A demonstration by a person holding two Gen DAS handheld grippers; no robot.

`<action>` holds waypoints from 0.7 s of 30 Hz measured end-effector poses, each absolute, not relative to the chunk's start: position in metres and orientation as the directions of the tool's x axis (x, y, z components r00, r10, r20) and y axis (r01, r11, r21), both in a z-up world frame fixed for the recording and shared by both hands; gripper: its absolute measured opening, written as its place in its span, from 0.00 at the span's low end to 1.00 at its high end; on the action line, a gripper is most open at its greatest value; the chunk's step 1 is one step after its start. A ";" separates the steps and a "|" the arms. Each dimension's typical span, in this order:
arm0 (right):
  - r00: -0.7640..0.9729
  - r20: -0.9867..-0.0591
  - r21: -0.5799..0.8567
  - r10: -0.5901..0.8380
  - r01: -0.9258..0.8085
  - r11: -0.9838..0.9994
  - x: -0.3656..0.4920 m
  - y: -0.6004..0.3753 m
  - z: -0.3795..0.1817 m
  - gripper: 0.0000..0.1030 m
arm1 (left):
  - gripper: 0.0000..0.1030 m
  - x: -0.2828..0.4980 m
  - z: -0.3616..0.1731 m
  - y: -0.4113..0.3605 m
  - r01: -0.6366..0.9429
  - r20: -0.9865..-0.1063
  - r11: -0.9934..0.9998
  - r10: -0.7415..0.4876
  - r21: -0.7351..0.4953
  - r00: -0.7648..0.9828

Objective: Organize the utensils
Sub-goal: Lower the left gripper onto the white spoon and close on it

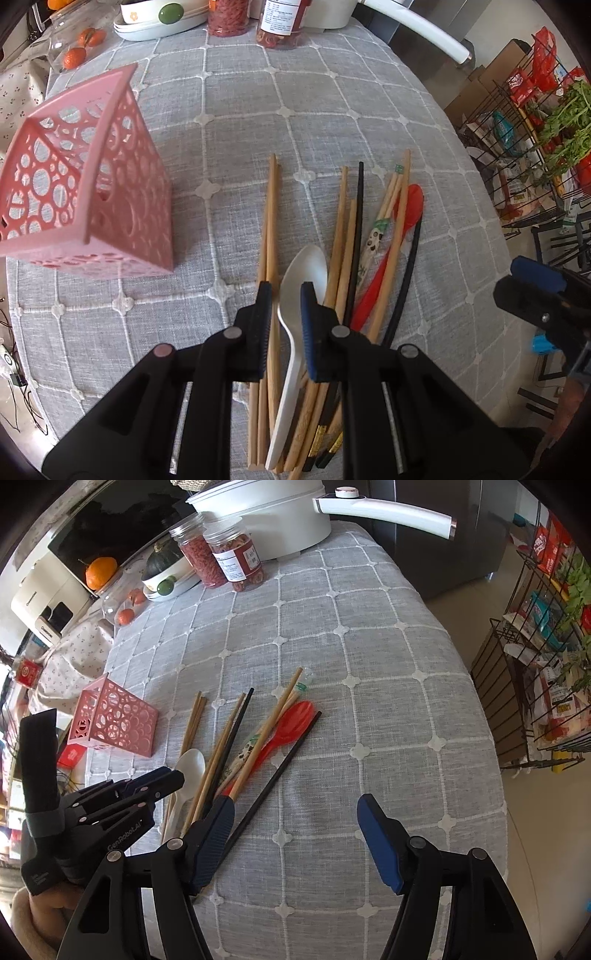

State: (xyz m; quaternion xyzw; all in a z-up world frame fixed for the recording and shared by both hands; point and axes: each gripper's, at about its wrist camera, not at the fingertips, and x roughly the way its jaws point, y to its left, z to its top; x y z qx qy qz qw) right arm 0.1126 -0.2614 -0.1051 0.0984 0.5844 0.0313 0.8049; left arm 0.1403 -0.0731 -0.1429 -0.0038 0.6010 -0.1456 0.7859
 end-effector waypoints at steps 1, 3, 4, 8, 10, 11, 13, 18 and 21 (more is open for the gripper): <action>0.312 -0.936 0.195 0.165 0.067 0.979 0.112 -0.263 -0.106 0.68 | 0.14 0.141 -0.144 -0.074 0.224 -0.944 0.958 -0.231 -0.179 0.235; 0.310 -0.936 0.195 0.164 0.071 0.978 0.112 -0.265 -0.107 0.68 | 0.08 0.142 -0.147 -0.076 0.230 -0.944 0.957 -0.231 -0.177 0.234; 0.309 -0.937 0.196 0.164 0.074 0.978 0.111 -0.267 -0.107 0.68 | 0.08 0.143 -0.147 -0.077 0.231 -0.944 0.958 -0.227 -0.172 0.239; 0.308 -0.937 0.203 0.166 0.091 0.975 0.111 -0.274 -0.109 0.68 | 0.02 0.144 -0.146 -0.078 0.231 -0.941 0.959 -0.220 -0.161 0.256; 0.309 -0.936 0.207 0.168 0.100 0.973 0.110 -0.276 -0.109 0.68 | 0.02 0.143 -0.144 -0.078 0.235 -0.936 0.957 -0.231 -0.170 0.264; 0.311 -0.935 0.209 0.169 0.102 0.973 0.110 -0.277 -0.109 0.68 | 0.02 0.142 -0.141 -0.079 0.239 -0.933 0.956 -0.236 -0.172 0.272; 0.315 -0.934 0.210 0.167 0.108 0.972 0.110 -0.280 -0.109 0.68 | 0.02 0.140 -0.134 -0.078 0.248 -0.924 0.953 -0.245 -0.173 0.295; 0.316 -0.933 0.220 0.171 0.125 0.968 0.114 -0.282 -0.112 0.65 | 0.02 0.132 -0.106 -0.068 0.260 -0.879 0.948 -0.276 -0.183 0.388; 0.306 -0.933 0.238 0.189 0.133 0.962 0.119 -0.281 -0.117 0.58 | 0.02 0.124 -0.085 -0.060 0.269 -0.838 0.943 -0.303 -0.195 0.454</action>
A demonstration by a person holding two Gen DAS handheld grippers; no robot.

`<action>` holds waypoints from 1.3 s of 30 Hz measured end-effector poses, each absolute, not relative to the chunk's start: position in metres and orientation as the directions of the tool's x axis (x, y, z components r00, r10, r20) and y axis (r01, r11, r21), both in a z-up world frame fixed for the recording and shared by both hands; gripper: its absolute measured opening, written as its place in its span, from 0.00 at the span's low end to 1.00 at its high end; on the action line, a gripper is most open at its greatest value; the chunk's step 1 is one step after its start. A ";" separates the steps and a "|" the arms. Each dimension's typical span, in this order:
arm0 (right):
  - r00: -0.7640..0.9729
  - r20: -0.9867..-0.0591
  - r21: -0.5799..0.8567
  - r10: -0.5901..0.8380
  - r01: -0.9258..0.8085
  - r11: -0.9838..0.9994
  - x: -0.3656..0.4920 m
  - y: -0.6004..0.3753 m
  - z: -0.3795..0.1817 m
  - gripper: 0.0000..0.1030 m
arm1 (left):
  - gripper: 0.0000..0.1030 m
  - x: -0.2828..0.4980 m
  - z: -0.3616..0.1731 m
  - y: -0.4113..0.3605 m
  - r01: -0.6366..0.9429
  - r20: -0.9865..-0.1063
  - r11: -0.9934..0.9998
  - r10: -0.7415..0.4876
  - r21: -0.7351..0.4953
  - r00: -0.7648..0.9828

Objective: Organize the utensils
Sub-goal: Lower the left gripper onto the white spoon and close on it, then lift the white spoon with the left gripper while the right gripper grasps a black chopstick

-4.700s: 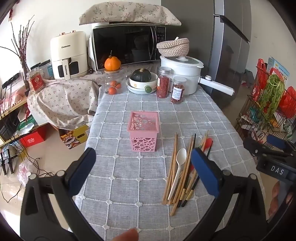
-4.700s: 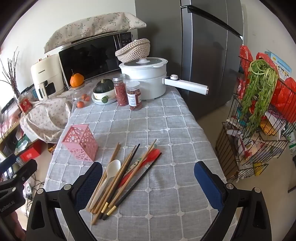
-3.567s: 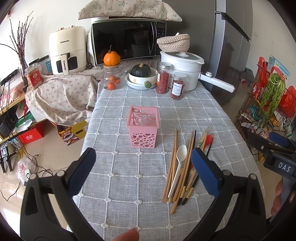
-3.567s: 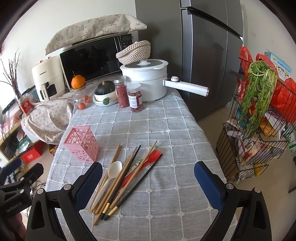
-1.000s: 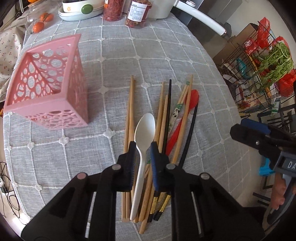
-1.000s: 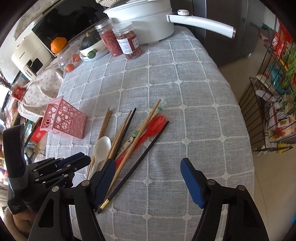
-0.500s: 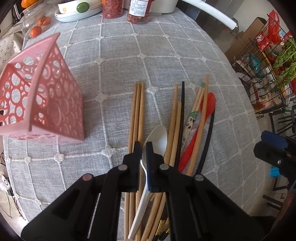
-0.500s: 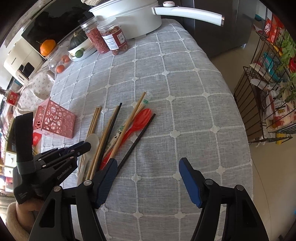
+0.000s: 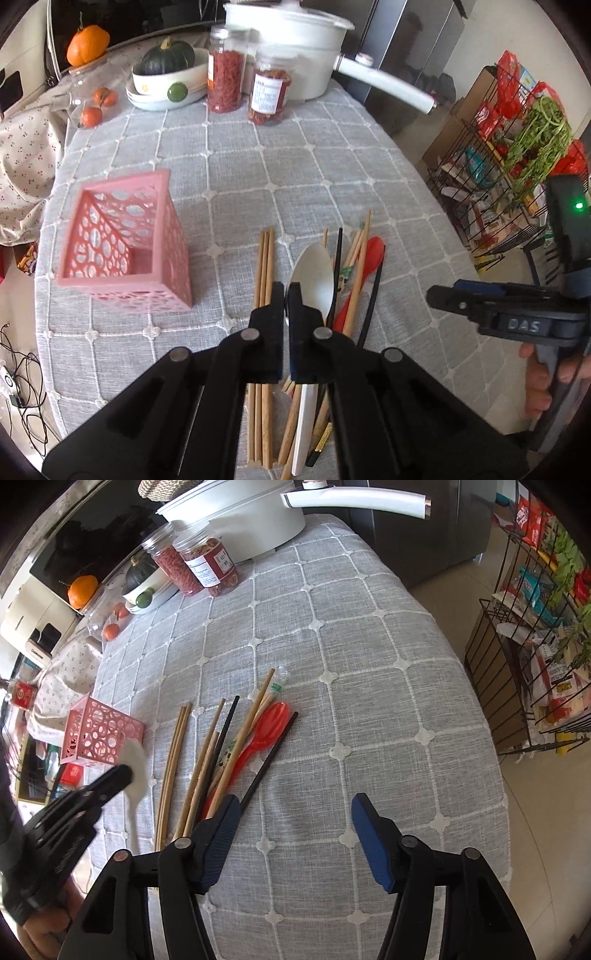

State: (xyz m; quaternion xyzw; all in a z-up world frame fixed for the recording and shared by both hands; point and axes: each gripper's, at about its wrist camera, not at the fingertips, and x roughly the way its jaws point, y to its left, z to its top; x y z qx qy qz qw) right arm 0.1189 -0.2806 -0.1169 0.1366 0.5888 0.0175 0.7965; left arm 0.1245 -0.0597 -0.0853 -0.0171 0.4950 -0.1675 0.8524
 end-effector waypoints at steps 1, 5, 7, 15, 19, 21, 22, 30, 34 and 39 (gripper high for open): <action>0.301 -0.933 0.245 0.195 0.136 0.960 0.121 -0.280 -0.119 0.54 | 0.02 0.121 -0.078 -0.057 0.275 -0.823 0.942 -0.308 -0.193 0.477; 0.273 -0.937 0.264 0.216 0.156 0.952 0.130 -0.274 -0.132 0.41 | 0.02 0.112 -0.059 -0.053 0.290 -0.773 0.939 -0.319 -0.182 0.549; 0.261 -0.939 0.272 0.223 0.169 0.947 0.135 -0.271 -0.137 0.39 | 0.02 0.109 -0.053 -0.049 0.297 -0.756 0.937 -0.328 -0.184 0.567; 0.206 -0.953 0.265 0.223 0.205 0.942 0.152 -0.254 -0.162 0.28 | 0.02 0.104 -0.045 -0.029 0.293 -0.733 0.935 -0.340 -0.198 0.590; 0.186 -0.965 0.218 0.182 0.194 0.956 0.156 -0.244 -0.170 0.27 | 0.02 0.098 -0.044 -0.022 0.288 -0.732 0.936 -0.341 -0.203 0.590; 0.189 -0.971 0.181 0.147 0.176 0.968 0.158 -0.237 -0.169 0.27 | 0.02 0.097 -0.044 -0.020 0.286 -0.732 0.936 -0.339 -0.203 0.591; 0.187 -0.974 0.156 0.124 0.166 0.974 0.158 -0.234 -0.169 0.24 | 0.02 0.095 -0.045 -0.019 0.284 -0.731 0.937 -0.338 -0.204 0.592; 0.205 -0.976 0.114 0.078 0.166 0.980 0.157 -0.230 -0.169 0.08 | 0.02 0.090 -0.038 -0.005 0.259 -0.704 0.942 -0.332 -0.213 0.628; 0.256 -0.963 0.131 0.083 0.177 0.975 0.151 -0.242 -0.156 0.05 | 0.02 0.086 -0.025 0.006 0.239 -0.653 0.947 -0.321 -0.214 0.686; 0.374 -0.920 0.191 0.118 0.166 0.967 0.136 -0.251 -0.119 0.05 | 0.02 0.080 -0.005 0.024 0.201 -0.538 0.953 -0.295 -0.227 0.789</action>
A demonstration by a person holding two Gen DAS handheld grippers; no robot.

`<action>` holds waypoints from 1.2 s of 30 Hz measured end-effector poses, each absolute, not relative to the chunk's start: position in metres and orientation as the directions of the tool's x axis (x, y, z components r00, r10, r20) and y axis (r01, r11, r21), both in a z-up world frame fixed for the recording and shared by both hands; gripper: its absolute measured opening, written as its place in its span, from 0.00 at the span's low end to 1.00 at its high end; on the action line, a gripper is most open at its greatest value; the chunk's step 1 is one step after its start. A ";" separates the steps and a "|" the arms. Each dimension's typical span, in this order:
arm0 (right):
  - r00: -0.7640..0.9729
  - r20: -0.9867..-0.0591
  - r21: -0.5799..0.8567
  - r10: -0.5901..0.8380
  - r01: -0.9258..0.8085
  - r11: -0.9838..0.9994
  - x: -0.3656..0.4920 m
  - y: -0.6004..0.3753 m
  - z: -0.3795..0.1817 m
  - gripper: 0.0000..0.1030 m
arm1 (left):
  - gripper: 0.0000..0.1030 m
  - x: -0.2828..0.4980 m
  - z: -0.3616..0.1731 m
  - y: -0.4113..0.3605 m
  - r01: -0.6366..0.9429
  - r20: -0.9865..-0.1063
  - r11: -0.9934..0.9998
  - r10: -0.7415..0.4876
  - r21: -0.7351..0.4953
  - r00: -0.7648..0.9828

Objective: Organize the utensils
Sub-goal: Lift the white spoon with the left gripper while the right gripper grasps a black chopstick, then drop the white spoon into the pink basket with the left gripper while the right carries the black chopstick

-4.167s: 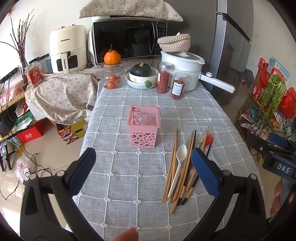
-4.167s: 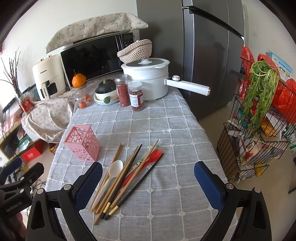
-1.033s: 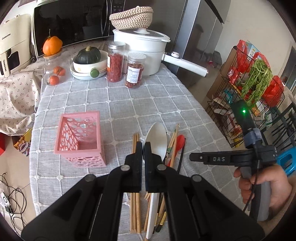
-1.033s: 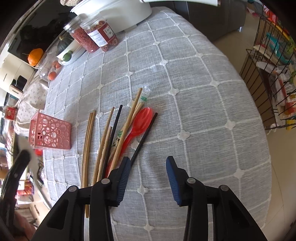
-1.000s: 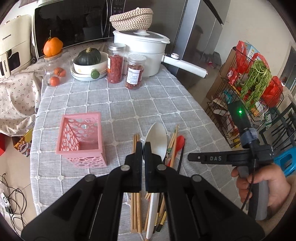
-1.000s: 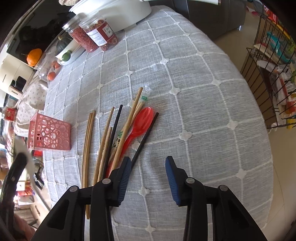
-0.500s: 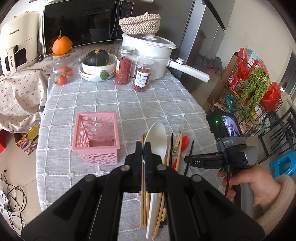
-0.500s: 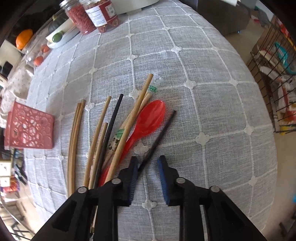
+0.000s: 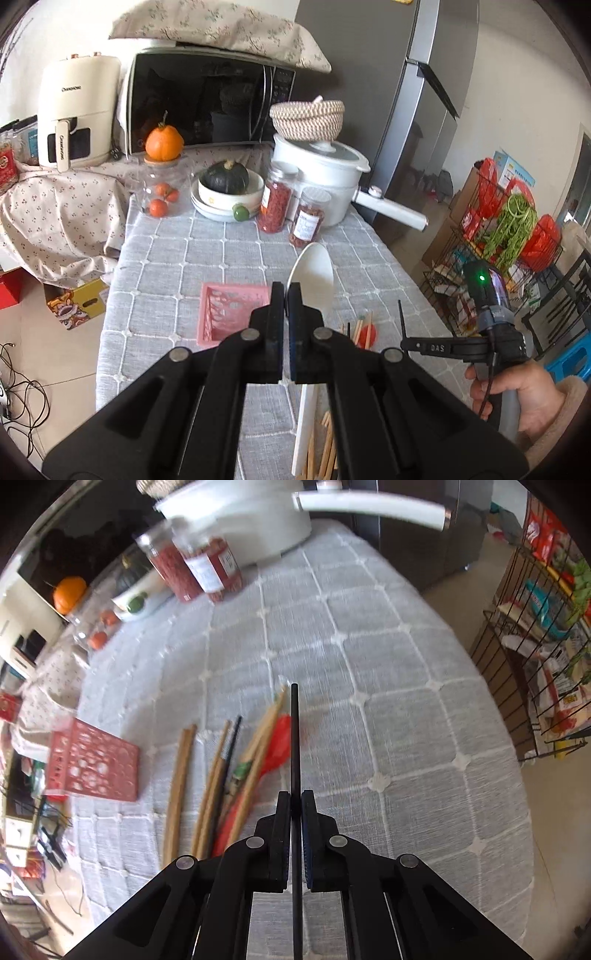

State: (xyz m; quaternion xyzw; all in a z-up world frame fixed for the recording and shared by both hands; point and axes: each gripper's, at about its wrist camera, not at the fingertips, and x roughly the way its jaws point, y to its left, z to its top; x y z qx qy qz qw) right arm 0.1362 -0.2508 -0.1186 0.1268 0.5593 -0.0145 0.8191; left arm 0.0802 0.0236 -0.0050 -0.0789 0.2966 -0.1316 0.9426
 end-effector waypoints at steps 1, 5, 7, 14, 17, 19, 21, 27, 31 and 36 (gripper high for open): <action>0.402 -0.907 0.202 0.123 0.158 0.967 0.133 -0.252 -0.109 0.05 | 0.02 0.080 -0.002 0.026 0.193 -0.514 0.955 -0.286 -0.227 0.809; 0.491 -0.855 0.250 0.168 0.105 0.962 0.120 -0.243 -0.076 0.05 | 0.02 0.078 0.006 0.035 0.176 -0.373 0.960 -0.249 -0.219 0.894; 0.537 -0.825 0.254 0.179 0.069 0.965 0.111 -0.236 -0.059 0.05 | 0.02 0.081 0.008 0.037 0.165 -0.305 0.963 -0.226 -0.214 0.925; 0.626 -0.753 0.258 0.203 -0.003 0.966 0.088 -0.223 -0.025 0.05 | 0.02 0.102 -0.001 0.035 0.025 -0.220 0.975 -0.075 -0.221 0.973; 0.637 -0.738 0.273 0.223 -0.020 0.962 0.082 -0.223 -0.019 0.05 | 0.02 0.113 -0.010 0.033 -0.043 -0.222 0.974 -0.008 -0.223 0.975; 0.642 -0.731 0.282 0.230 -0.022 0.959 0.078 -0.224 -0.017 0.05 | 0.02 0.120 -0.017 0.031 -0.083 -0.231 0.972 0.031 -0.219 0.972; 0.647 -0.727 0.287 0.232 -0.021 0.958 0.077 -0.225 -0.015 0.05 | 0.02 0.126 -0.023 0.031 -0.118 -0.236 0.968 0.064 -0.223 0.970; 0.655 -0.716 0.300 0.242 -0.025 0.953 0.077 -0.228 -0.013 0.05 | 0.02 0.131 -0.030 0.028 -0.153 -0.229 0.962 0.100 -0.227 0.968; 0.662 -0.706 0.308 0.251 -0.031 0.951 0.075 -0.228 -0.010 0.05 | 0.02 0.138 -0.036 0.029 -0.163 -0.243 0.964 0.109 -0.212 0.964; 0.664 -0.700 0.313 0.262 -0.045 0.949 0.072 -0.226 -0.008 0.05 | 0.03 0.144 -0.043 0.028 -0.141 -0.293 0.966 0.073 -0.218 0.953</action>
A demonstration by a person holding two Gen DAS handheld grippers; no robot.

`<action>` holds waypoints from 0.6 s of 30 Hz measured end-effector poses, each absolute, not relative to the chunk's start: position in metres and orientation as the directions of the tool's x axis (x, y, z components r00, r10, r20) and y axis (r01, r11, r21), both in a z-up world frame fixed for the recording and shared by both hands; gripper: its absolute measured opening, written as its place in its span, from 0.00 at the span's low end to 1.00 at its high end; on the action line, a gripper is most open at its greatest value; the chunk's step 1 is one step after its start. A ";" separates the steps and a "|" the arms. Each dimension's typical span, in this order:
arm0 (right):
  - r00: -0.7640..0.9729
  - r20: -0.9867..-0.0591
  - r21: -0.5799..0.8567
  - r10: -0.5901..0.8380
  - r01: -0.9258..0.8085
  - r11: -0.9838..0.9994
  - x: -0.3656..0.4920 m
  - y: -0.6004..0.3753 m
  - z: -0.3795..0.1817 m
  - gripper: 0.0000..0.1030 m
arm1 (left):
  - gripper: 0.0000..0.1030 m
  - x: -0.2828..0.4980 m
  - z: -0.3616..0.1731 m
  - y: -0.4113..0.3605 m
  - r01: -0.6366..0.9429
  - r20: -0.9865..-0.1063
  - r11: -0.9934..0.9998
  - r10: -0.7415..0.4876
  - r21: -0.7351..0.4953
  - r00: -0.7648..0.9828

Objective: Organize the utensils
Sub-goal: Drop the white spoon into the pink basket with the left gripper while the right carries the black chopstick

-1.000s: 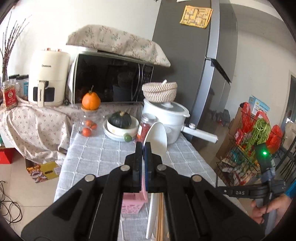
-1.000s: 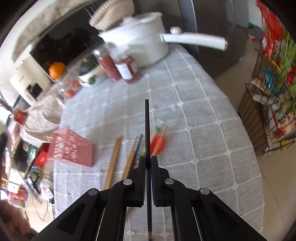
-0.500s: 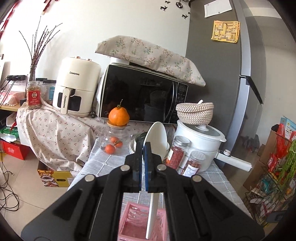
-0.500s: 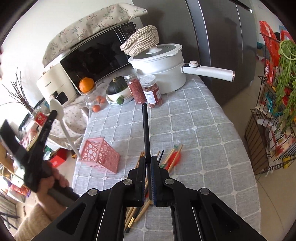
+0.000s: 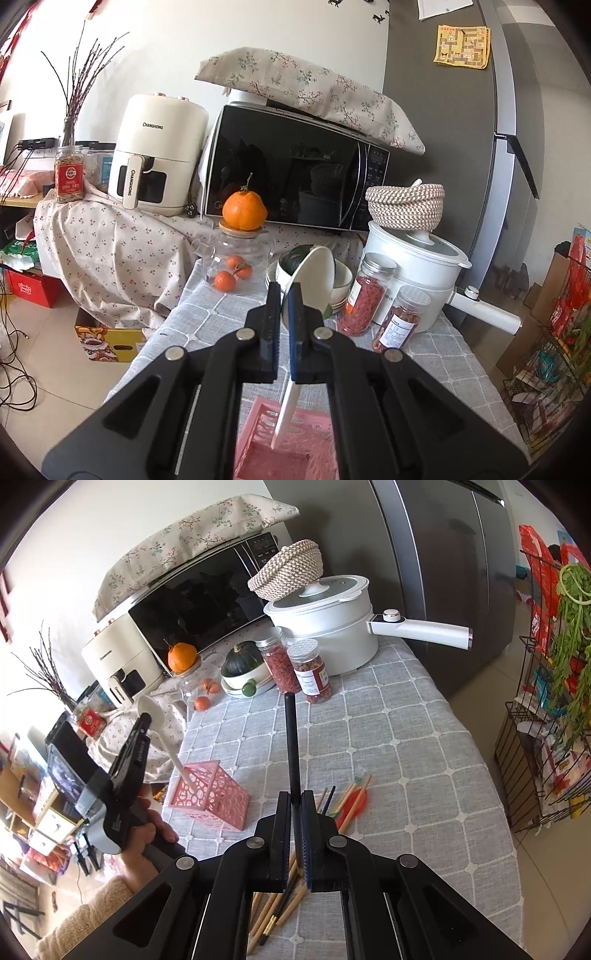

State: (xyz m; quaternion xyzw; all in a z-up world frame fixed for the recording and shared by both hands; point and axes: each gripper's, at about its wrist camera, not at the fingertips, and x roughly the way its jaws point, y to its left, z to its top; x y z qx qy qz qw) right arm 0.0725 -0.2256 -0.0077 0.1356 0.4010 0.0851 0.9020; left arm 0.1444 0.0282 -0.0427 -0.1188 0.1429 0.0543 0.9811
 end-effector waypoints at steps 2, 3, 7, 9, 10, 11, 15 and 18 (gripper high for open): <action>0.668 -0.696 0.314 0.263 -0.046 0.948 0.072 -0.225 -0.006 0.05 | 0.10 0.148 -0.043 0.026 -0.130 -0.343 0.968 0.050 -0.215 0.938; 0.671 -0.692 0.316 0.266 -0.049 0.947 0.071 -0.225 -0.004 0.05 | 0.15 0.150 -0.042 0.027 -0.126 -0.383 0.968 0.034 -0.216 0.923; 0.688 -0.668 0.331 0.283 -0.065 0.941 0.070 -0.223 0.004 0.05 | 0.23 0.147 -0.037 0.033 -0.097 -0.471 0.965 -0.031 -0.245 0.881; 0.700 -0.652 0.337 0.292 -0.077 0.938 0.068 -0.221 0.010 0.05 | 0.32 0.143 -0.033 0.036 -0.081 -0.497 0.965 -0.056 -0.251 0.866; 0.705 -0.644 0.341 0.297 -0.083 0.936 0.068 -0.219 0.013 0.05 | 0.34 0.140 -0.031 0.037 -0.077 -0.510 0.966 -0.061 -0.247 0.858; 0.711 -0.635 0.345 0.304 -0.091 0.934 0.067 -0.217 0.016 0.05 | 0.36 0.137 -0.029 0.039 -0.071 -0.525 0.968 -0.068 -0.241 0.849; 0.729 -0.598 0.365 0.332 -0.121 0.923 0.066 -0.209 0.028 0.05 | 0.47 0.124 -0.022 0.051 -0.076 -0.583 0.972 -0.070 -0.224 0.809; 0.752 -0.555 0.383 0.357 -0.150 0.911 0.067 -0.202 0.041 0.05 | 0.58 0.116 -0.019 0.062 -0.095 -0.628 0.972 -0.062 -0.214 0.776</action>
